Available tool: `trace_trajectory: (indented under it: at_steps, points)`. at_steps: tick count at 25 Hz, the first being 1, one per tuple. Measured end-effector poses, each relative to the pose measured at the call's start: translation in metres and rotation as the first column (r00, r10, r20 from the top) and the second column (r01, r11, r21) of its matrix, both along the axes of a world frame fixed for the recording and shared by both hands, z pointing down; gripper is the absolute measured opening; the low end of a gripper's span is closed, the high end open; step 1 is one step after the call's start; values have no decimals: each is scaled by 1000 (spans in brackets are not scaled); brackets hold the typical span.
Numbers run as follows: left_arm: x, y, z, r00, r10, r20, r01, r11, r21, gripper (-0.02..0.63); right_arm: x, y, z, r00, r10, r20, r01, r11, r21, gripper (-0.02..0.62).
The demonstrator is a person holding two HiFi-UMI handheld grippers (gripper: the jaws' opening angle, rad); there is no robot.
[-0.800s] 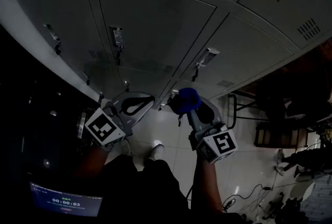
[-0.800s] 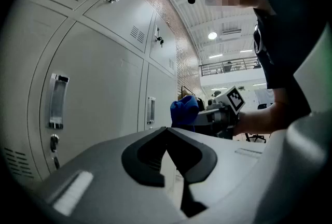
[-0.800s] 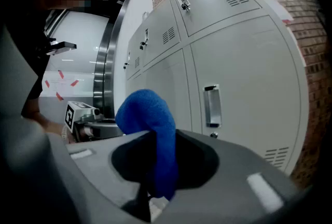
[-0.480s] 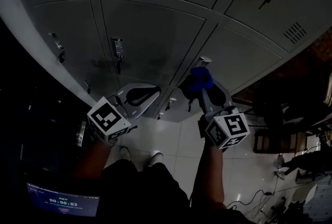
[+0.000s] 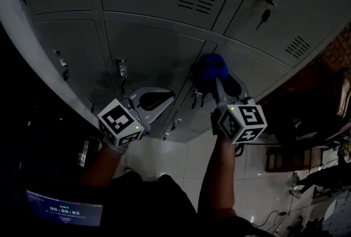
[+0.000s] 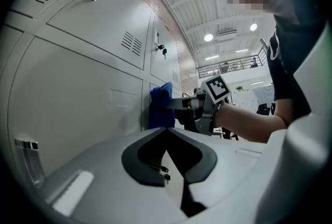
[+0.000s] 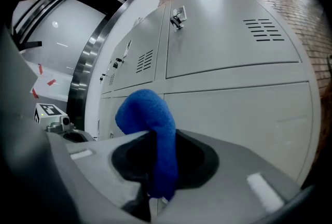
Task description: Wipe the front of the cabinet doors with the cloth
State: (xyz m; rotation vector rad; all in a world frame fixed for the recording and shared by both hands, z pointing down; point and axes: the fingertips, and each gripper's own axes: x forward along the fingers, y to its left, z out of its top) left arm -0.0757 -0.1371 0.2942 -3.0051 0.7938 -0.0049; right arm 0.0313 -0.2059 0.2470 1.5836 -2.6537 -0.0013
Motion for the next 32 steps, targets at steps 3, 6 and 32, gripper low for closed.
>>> trace_trajectory:
  at_steps: [3, 6, 32]
  points:
    - [8, -6, -9, 1000, 11, -1, -11, 1000, 22, 2, 1, -10, -8, 1000, 9, -21, -9, 1000, 19, 78]
    - [13, -14, -14, 1000, 14, -6, -14, 999, 32, 2, 2, -13, -11, 1000, -5, -18, 5, 1000, 22, 78]
    - [129, -28, -15, 988, 148, -34, -148, 989, 14, 2, 246, 8, -30, 914, 401, 59, -404, 912, 68, 78]
